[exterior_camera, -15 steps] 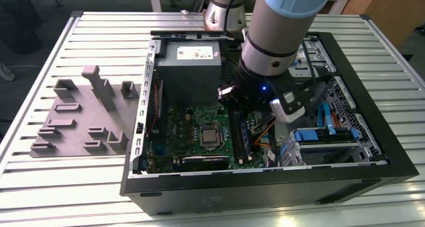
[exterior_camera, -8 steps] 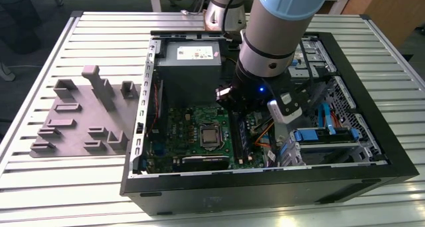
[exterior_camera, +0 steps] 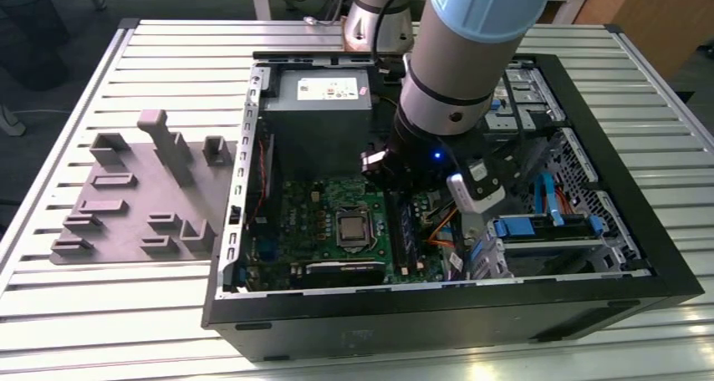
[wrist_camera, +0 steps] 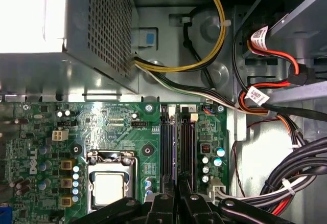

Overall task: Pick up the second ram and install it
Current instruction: 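Insert the second ram into the second slot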

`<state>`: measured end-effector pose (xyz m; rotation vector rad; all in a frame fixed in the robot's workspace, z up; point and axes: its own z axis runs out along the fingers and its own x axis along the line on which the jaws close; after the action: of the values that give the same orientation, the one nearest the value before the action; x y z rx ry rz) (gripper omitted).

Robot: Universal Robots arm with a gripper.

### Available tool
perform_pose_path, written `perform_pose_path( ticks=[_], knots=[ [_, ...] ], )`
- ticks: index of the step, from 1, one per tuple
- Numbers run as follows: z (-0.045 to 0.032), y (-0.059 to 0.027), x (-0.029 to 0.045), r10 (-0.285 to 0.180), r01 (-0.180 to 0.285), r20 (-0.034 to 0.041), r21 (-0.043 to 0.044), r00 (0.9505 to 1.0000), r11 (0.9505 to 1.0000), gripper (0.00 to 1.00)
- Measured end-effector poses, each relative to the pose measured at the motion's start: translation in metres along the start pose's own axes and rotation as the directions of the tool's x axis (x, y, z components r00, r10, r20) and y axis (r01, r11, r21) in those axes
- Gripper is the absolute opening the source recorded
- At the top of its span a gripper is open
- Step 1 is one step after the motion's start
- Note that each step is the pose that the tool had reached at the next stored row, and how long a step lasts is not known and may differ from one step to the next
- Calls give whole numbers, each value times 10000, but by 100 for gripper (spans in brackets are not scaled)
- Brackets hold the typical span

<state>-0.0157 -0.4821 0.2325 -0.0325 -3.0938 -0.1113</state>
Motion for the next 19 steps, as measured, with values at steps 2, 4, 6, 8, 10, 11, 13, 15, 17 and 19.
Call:
perform_pose_path(
  ticks=[2,4,6,8,10,11,13,15,17,19],
  knots=[
    [3,-5,0,15,-15,0,-64,10000,10000,14],
    [4,-4,0,30,-30,0,-84,10000,10000,14],
    [5,-5,0,28,-28,0,-98,10000,9999,14],
    [10,-6,1,29,-29,-1,-126,10000,9999,14],
    [14,-7,1,26,-26,-2,-174,10000,9998,14],
    [17,-9,1,24,-24,-3,-195,10000,9998,14],
    [25,-16,0,23,-23,-4,-226,10000,9997,14],
    [36,-24,0,24,-24,-6,-228,10000,9997,14],
    [49,-33,0,23,-23,-6,-228,10000,9997,14],
    [61,-42,2,23,-23,-7,-228,10000,9997,14]
  ],
)
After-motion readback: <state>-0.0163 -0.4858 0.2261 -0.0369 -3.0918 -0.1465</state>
